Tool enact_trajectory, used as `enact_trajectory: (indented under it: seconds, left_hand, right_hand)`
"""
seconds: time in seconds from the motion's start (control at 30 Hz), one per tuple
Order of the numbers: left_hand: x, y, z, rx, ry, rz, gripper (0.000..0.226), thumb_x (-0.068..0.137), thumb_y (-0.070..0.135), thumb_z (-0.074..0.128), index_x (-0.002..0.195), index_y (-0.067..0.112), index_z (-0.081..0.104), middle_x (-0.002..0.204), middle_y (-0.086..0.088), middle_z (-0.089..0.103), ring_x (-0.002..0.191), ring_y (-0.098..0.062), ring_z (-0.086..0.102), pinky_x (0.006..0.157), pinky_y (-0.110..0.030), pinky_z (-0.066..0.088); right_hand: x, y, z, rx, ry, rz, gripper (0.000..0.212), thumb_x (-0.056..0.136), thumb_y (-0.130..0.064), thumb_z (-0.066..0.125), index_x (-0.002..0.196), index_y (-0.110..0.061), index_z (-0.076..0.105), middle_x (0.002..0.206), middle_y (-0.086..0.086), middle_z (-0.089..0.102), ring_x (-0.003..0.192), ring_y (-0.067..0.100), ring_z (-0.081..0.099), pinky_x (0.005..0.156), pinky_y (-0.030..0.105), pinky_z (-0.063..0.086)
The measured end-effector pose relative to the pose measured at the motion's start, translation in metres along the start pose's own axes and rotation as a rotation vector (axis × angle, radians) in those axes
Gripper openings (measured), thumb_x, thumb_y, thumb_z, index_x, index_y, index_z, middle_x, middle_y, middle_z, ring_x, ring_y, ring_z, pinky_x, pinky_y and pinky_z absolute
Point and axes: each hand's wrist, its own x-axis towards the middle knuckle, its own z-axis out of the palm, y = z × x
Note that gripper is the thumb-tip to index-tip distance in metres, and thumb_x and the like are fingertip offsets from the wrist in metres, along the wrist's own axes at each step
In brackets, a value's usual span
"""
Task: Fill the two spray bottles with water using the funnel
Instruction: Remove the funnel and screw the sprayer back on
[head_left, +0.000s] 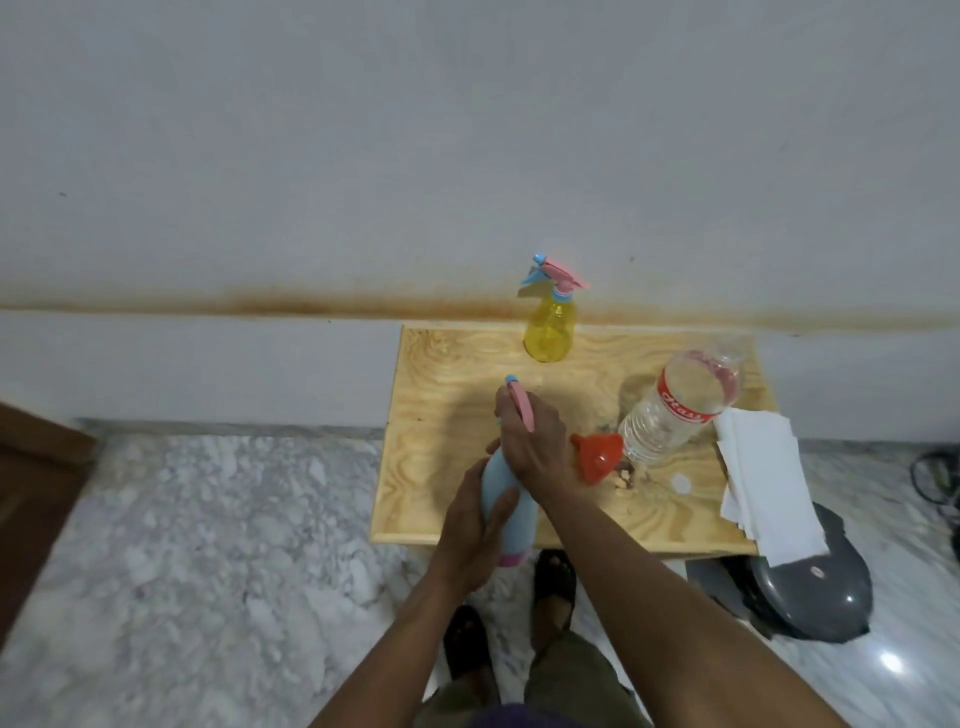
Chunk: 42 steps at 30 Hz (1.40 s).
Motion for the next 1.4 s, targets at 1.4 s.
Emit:
enact_trajectory:
  seconds: [1.4]
  left_hand:
    - [-0.037,-0.02,0.034,0.16,0.116,-0.059,0.065,0.087,0.071,0.043,0.138,0.031,0.049,0.123,0.009,0.067,0.105,-0.001,0.066,0.082,-0.025,0.058]
  right_hand:
    - [-0.003,0.048,-0.01,-0.141,0.021,0.208,0.043,0.091,-0.043,0.052,0.064,-0.013,0.067,0.063,0.002,0.067,0.067,0.022,0.064,0.069,0.038,0.05]
